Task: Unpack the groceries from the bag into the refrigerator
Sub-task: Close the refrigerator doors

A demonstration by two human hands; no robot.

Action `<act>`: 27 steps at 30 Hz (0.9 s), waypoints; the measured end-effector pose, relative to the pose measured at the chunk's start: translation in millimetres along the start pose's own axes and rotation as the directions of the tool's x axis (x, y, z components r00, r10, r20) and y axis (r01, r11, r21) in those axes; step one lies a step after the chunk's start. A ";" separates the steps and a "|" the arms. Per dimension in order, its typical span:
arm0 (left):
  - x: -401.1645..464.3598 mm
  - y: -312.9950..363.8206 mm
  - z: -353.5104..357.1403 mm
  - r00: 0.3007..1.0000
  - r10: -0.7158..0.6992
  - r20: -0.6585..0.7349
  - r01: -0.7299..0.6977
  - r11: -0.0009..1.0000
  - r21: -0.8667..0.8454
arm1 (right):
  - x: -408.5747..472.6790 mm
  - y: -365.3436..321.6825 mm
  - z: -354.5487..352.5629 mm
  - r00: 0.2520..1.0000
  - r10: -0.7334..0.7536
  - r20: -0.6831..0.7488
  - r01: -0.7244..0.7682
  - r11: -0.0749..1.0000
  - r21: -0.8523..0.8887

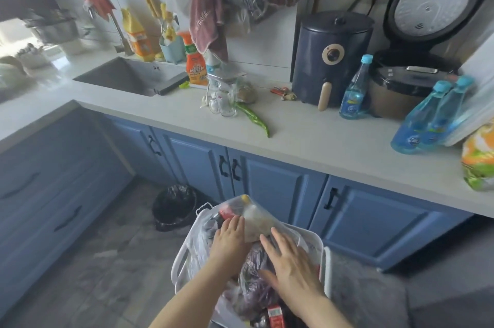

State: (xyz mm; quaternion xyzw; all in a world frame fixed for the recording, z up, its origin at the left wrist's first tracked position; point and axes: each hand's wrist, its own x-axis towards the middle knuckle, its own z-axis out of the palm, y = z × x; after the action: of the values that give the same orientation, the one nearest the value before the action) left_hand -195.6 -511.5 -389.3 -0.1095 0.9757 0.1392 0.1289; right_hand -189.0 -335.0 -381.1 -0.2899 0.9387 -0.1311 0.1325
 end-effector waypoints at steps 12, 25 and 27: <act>11.5 -6.7 30.5 0.998 -0.042 -0.054 0.031 0.981 -0.190 | 6.0 -1.5 8.2 0.997 0.074 -0.021 -0.073 0.997 0.022; 9.9 -15.9 30.6 0.954 -0.012 -0.301 -0.038 0.986 -0.161 | 1.5 10.4 22.8 0.993 0.071 -0.099 -0.064 0.996 0.067; -1.1 -21.2 30.0 0.946 0.055 -0.320 -0.103 0.985 -0.138 | 1.2 9.1 20.8 0.992 0.060 -0.107 -0.051 0.995 0.083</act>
State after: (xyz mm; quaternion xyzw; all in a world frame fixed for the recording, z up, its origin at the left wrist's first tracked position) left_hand -182.7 -522.2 -422.0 -0.1006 0.9739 0.1991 -0.0427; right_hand -187.8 -332.0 -403.6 -0.2504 0.9463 -0.1804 0.0961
